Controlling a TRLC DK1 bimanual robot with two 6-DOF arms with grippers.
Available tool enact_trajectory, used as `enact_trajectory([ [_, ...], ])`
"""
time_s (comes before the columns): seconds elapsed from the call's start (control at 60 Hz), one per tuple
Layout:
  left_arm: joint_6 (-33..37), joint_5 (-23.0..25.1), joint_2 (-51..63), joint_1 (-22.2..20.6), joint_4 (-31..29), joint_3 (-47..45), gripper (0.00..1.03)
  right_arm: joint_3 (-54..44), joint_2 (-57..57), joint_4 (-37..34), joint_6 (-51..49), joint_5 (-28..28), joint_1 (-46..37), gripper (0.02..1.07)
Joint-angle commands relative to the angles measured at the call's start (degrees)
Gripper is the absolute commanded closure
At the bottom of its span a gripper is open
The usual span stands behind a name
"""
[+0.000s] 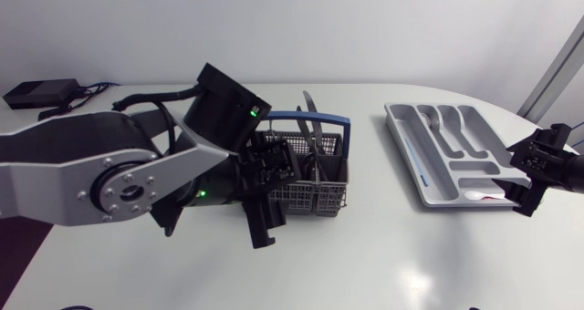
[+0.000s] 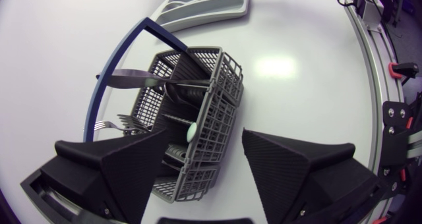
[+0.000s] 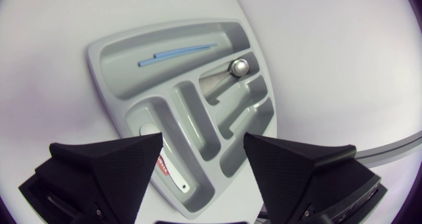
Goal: Sort the cutlery from the basket into the organizer compartments.
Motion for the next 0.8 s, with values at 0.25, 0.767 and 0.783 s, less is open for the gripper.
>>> enact_trajectory([
  [0.25,3.79,-3.88,3.44,-1.10,6.33,-2.82,0.45,-9.90,-15.18,-6.05,8.94,-1.65,7.95,0.13],
  [0.767,6.87,-5.99,6.34,0.13,10.64,-3.96,0.56,-14.38,-31.97,-14.05,21.59,1.78,24.30,0.13],
  [0.783,6.96,-5.99,6.43,0.22,10.73,-3.87,0.57,-14.38,-32.14,-14.13,21.86,1.87,24.65,0.13],
])
